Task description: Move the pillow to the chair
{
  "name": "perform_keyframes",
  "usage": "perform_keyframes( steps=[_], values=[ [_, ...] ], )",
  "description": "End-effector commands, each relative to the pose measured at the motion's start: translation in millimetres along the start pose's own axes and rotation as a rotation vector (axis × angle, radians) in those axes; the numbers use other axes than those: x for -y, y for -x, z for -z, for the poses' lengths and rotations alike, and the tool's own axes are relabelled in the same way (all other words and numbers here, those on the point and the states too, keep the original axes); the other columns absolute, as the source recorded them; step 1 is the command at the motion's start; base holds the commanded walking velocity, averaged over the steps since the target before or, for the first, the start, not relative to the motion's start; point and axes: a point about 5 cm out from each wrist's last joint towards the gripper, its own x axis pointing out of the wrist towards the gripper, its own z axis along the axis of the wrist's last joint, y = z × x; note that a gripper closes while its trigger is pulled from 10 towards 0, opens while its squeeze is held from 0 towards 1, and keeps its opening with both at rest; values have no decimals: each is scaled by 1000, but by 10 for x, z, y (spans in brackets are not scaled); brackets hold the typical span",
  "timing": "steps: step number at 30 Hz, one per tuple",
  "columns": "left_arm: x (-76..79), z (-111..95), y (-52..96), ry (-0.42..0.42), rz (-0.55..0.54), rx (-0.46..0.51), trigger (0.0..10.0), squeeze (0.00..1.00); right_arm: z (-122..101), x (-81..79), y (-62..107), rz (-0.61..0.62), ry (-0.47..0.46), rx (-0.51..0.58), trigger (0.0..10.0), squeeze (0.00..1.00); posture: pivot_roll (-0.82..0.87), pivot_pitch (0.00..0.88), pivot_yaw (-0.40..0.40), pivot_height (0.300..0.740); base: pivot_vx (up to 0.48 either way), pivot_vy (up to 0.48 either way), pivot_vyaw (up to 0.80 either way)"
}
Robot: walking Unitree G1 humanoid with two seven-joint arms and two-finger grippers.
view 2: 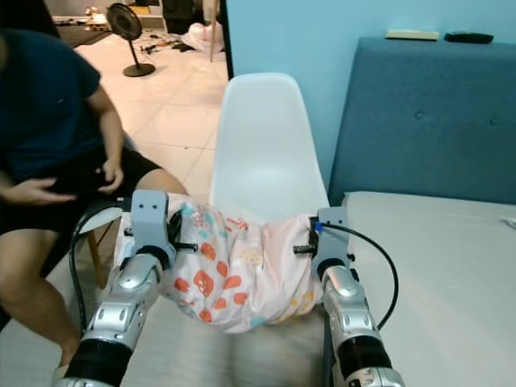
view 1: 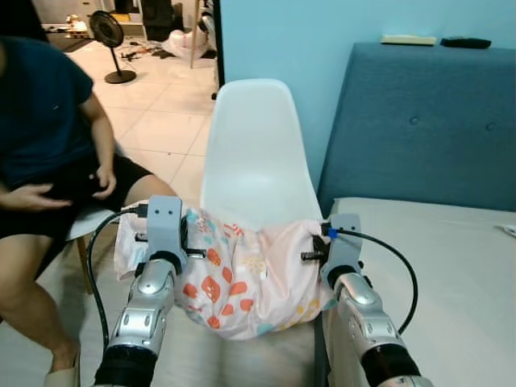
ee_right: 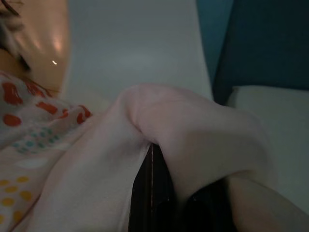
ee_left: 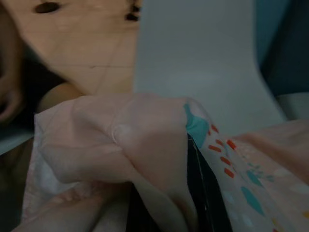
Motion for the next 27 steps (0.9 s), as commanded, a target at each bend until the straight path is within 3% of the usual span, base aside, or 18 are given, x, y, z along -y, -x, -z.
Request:
perform_keyframes(
  steps=[1,13,23,27],
  values=[
    [-10,-75,-3,-3,5,49,10000,0,-150,-123,-48,-47,17,72,10000,0,-29,81,22,740,394,0,0],
    [-14,-81,-4,-2,10,54,10000,0,-179,-84,-51,-22,-1,88,10000,0,-25,83,28,740,394,0,0],
    [-13,-86,-7,-5,18,56,10000,0,-166,-65,-38,0,-13,92,10000,0,-25,84,33,740,395,0,-769],
    [-13,-87,-8,-4,21,56,10000,0,-167,-31,-33,27,-10,97,10000,0,-24,85,32,740,396,0,0]
  ],
)
